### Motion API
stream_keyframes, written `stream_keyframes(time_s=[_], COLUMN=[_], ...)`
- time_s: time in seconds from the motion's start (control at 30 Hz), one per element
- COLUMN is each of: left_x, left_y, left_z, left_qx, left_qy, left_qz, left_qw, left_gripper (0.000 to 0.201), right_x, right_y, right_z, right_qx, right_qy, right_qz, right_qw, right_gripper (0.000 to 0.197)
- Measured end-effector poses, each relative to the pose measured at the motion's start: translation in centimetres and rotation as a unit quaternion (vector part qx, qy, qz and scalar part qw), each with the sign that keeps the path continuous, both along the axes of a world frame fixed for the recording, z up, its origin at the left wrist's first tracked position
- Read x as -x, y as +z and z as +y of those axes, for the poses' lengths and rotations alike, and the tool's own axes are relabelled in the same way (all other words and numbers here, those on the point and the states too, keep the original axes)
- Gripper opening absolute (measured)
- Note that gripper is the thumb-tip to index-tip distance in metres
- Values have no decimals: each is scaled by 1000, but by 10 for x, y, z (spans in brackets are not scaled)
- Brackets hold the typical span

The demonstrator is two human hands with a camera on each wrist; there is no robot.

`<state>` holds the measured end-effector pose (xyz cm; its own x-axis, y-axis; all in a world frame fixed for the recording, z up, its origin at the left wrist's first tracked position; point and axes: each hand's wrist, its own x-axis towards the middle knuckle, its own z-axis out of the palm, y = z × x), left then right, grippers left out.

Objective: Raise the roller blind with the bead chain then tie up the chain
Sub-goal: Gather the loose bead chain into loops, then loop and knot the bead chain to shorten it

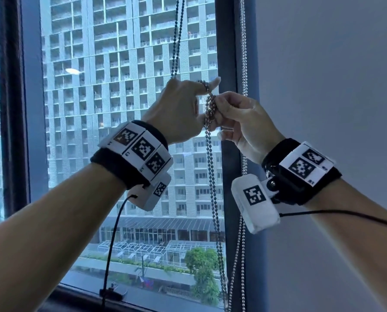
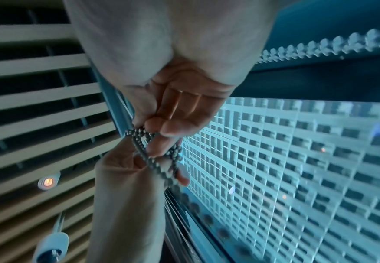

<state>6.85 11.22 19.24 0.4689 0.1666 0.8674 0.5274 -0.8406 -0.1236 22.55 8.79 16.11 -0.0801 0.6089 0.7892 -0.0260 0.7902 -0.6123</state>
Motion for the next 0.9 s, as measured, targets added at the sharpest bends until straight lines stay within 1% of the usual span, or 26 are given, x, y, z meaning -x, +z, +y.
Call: stream_keyframes(time_s=[0.13, 0.23, 0.3, 0.33, 0.4, 0.5, 0.53, 0.57, 0.6, 0.63, 0.67, 0.7, 0.73, 0.8, 0.9], left_x=[0, 1, 1, 1, -1, -2, -2, 0, 3, 6, 8, 11, 12, 12, 12], left_y=[1, 0, -2, -2, -1, 0, 0, 0, 0, 0, 0, 0, 0, -1, -1], left_z=[-1, -1, -2, -2, -3, -3, -2, 0, 2, 5, 7, 9, 11, 13, 15], left_qx=[-4, 5, -1, -9, -24, -32, -35, -37, -37, -37, -39, -40, -41, -35, -28], left_qy=[11, 11, 7, 2, -11, -21, -20, -19, -16, -11, -4, 3, 9, 8, 2], left_qz=[-13, -13, -14, -14, -12, -15, -14, -12, -12, -12, -12, -12, -11, -6, -5], left_qw=[1000, 1000, 1000, 1000, 1000, 999, 999, 999, 999, 999, 999, 999, 999, 999, 1000], left_gripper=[68, 67, 67, 66, 65, 66, 67, 67, 66, 65, 65, 65, 65, 65, 65], right_x=[3, 4, 4, 4, 6, 8, 6, 3, 0, -3, -7, -10, -13, -17, -22], right_y=[1, 5, 8, 8, 9, 11, 11, 10, 8, 4, 1, -4, -7, -11, -2], right_z=[2, -2, -4, -3, 2, 9, 11, 11, 9, 6, 4, 0, -3, -9, -17], right_qx=[48, 68, 63, 62, 79, 109, 116, 120, 121, 119, 116, 111, 107, 95, 69], right_qy=[29, 46, 27, 13, -17, -40, -28, 4, 51, 104, 146, 169, 178, 187, 225], right_qz=[53, 33, 17, 29, 100, 206, 223, 228, 216, 186, 145, 103, 69, 39, 55], right_qw=[997, 996, 998, 998, 992, 972, 967, 966, 967, 970, 972, 974, 976, 977, 970], right_gripper=[25, 33, 36, 37, 34, 17, 16, 16, 18, 19, 20, 22, 25, 28, 16])
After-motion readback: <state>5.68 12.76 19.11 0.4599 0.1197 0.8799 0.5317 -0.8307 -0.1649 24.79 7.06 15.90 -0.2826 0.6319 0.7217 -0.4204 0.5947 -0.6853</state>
